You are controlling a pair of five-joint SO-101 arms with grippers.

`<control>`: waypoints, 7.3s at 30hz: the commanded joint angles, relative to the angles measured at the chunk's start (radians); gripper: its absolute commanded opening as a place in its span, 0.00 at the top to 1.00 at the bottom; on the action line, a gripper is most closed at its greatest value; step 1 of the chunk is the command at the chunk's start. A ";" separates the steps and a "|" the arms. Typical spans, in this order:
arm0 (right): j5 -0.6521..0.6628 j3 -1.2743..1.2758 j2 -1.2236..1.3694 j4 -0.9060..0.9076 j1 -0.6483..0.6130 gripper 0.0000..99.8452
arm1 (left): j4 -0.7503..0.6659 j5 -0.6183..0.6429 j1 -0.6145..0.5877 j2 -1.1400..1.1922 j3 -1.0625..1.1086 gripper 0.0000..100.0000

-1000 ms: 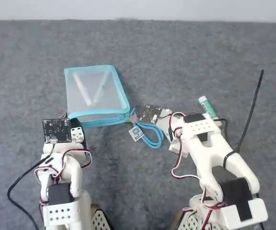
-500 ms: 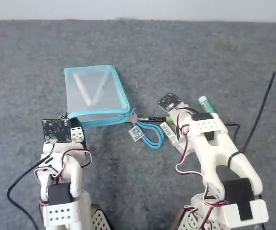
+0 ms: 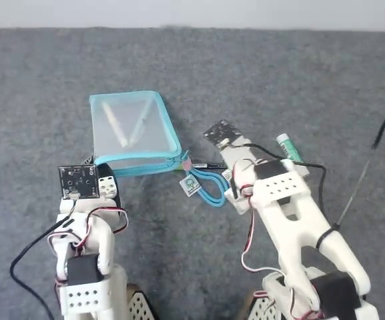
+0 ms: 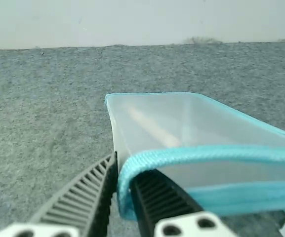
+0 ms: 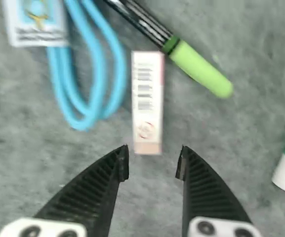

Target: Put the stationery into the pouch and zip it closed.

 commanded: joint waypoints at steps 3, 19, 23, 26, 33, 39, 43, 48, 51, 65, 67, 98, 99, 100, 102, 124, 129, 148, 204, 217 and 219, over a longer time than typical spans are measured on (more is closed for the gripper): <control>-0.020 -0.008 0.008 -0.036 -0.015 0.83 | 0.011 0.005 0.009 -0.025 -0.071 0.99; -0.020 -0.011 0.162 -0.127 0.059 0.96 | 0.008 0.005 0.009 -0.025 -0.070 0.99; -0.020 -0.008 0.162 -0.122 0.053 0.99 | 0.008 0.005 0.009 -0.025 -0.068 0.99; -0.020 -0.006 0.153 -0.114 0.059 0.99 | 0.008 0.005 0.009 -0.025 -0.068 0.99; -0.021 -0.014 -0.056 0.031 0.157 0.99 | 0.006 0.005 0.009 -0.025 -0.068 0.99; -0.020 -0.021 -0.460 0.229 0.087 0.99 | 0.006 0.005 0.011 -0.025 -0.068 0.99; 0.012 -0.072 -0.630 0.366 -0.067 0.99 | 0.012 0.005 0.038 -0.025 -0.067 0.99; 0.038 -0.109 -0.644 0.412 -0.219 0.99 | 0.014 0.003 0.106 -0.021 -0.045 0.99; 0.041 -0.112 -0.642 0.407 -0.291 0.99 | 0.020 0.003 0.137 -0.021 -0.044 0.99; -0.003 -0.315 -0.231 0.303 -0.321 0.99 | 0.035 -0.055 0.192 -0.023 -0.041 0.99; -0.029 -0.385 -0.148 0.306 -0.320 0.99 | 0.037 -0.080 0.232 -0.023 -0.025 0.99; -0.230 -1.003 0.414 0.501 -0.209 0.76 | 0.061 -0.137 0.367 -0.025 -0.001 0.99; -0.230 -1.014 0.414 0.499 -0.209 0.75 | 0.061 -0.137 0.367 -0.025 -0.001 0.99; -0.230 -1.026 0.414 0.503 -0.209 0.75 | 0.061 -0.137 0.367 -0.025 -0.001 0.99; -0.230 -1.051 0.414 0.506 -0.206 0.75 | 0.061 -0.137 0.367 -0.025 -0.001 0.99; -0.098 -1.008 0.193 0.753 -0.130 0.75 | 0.003 -0.087 0.190 -0.025 -0.008 0.99; -0.029 -0.677 -0.076 0.639 -0.128 0.75 | 0.003 -0.086 0.190 -0.025 -0.008 0.99; 0.784 -0.207 -0.173 0.231 0.061 0.74 | 0.003 -0.087 0.183 -0.025 -0.005 0.99; 0.666 -0.554 0.532 0.177 0.159 0.99 | 0.005 -0.087 0.192 -0.025 -0.002 0.99; 0.221 -0.491 0.504 0.246 0.515 0.99 | 0.005 -0.087 0.190 -0.025 -0.002 0.99; 0.221 -0.463 0.506 0.240 0.552 0.99 | 0.005 -0.087 0.190 -0.025 -0.002 0.99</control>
